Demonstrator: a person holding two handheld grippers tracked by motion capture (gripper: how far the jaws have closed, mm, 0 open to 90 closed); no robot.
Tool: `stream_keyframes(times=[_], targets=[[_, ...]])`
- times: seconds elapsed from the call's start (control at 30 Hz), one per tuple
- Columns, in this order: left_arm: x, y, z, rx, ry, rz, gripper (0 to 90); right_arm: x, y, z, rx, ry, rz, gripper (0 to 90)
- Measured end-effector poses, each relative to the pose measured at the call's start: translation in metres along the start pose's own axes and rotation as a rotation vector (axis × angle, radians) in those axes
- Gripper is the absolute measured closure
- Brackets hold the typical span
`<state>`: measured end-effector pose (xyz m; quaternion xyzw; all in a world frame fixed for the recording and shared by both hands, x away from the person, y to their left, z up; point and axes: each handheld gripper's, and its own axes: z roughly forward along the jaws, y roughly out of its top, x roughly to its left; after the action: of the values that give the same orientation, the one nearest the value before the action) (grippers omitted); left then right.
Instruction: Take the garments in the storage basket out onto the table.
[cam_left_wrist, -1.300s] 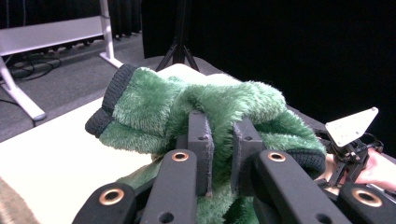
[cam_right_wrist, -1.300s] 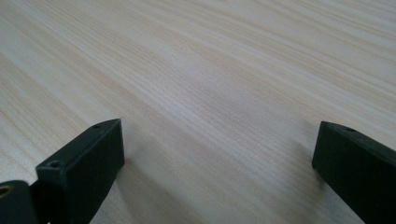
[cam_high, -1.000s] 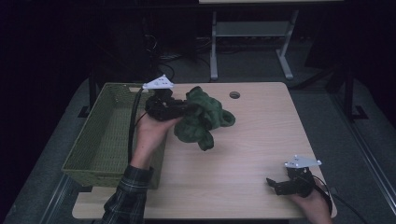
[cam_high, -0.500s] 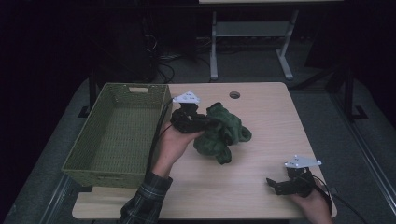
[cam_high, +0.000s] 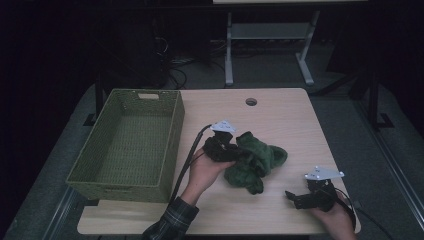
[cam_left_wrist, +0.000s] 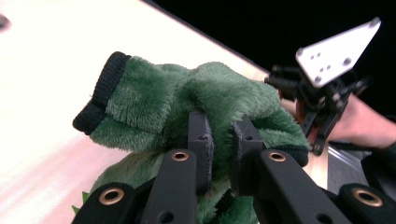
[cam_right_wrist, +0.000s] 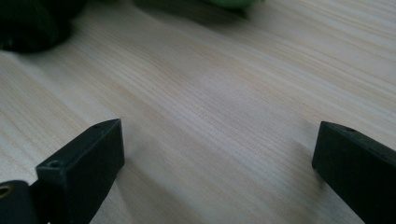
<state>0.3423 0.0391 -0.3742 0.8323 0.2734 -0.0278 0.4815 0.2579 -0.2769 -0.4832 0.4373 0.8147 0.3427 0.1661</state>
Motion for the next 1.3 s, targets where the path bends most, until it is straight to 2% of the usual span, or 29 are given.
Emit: stream_keyframes(times=[0.13, 0.23, 0.6, 0.83, 0.93, 1.03, 1.1, 1.17, 1.3], targets=[[0.005, -0.01, 0.019, 0.046, -0.011, -0.013, 80.8, 0.0, 0.0, 0.0, 0.0, 0.0, -0.001, 1.8], [0.011, -0.015, 0.03, 0.058, -0.022, -0.026, 80.7, 0.0, 0.0, 0.0, 0.0, 0.0, 0.0, 1.8], [0.039, -0.027, 0.065, 0.144, 0.024, -0.029, 80.7, 0.0, 0.0, 0.0, 0.001, 0.001, -0.001, 1.8], [0.044, -0.033, 0.078, 0.175, 0.031, -0.031, 80.2, 0.0, 0.0, 0.0, 0.0, 0.002, -0.004, 1.8], [0.043, -0.031, 0.074, 0.169, 0.03, -0.022, 74.3, 0.0, 0.0, 0.0, 0.0, 0.003, -0.004, 1.8], [0.036, -0.027, 0.064, 0.161, 0.049, -0.002, 59.4, 0.0, 0.0, 0.0, -0.001, 0.003, -0.006, 1.8], [0.029, -0.025, 0.054, 0.136, 0.055, 0.006, 53.9, 0.0, 0.0, 0.0, -0.001, 0.003, -0.005, 1.8], [0.024, -0.024, 0.044, 0.117, 0.061, 0.012, 51.1, 0.0, 0.0, 0.0, 0.0, 0.003, -0.005, 1.8], [0.01, -0.026, 0.028, 0.094, 0.053, 0.031, 52.7, 0.0, 0.0, 0.0, -0.001, 0.003, -0.006, 1.8]])
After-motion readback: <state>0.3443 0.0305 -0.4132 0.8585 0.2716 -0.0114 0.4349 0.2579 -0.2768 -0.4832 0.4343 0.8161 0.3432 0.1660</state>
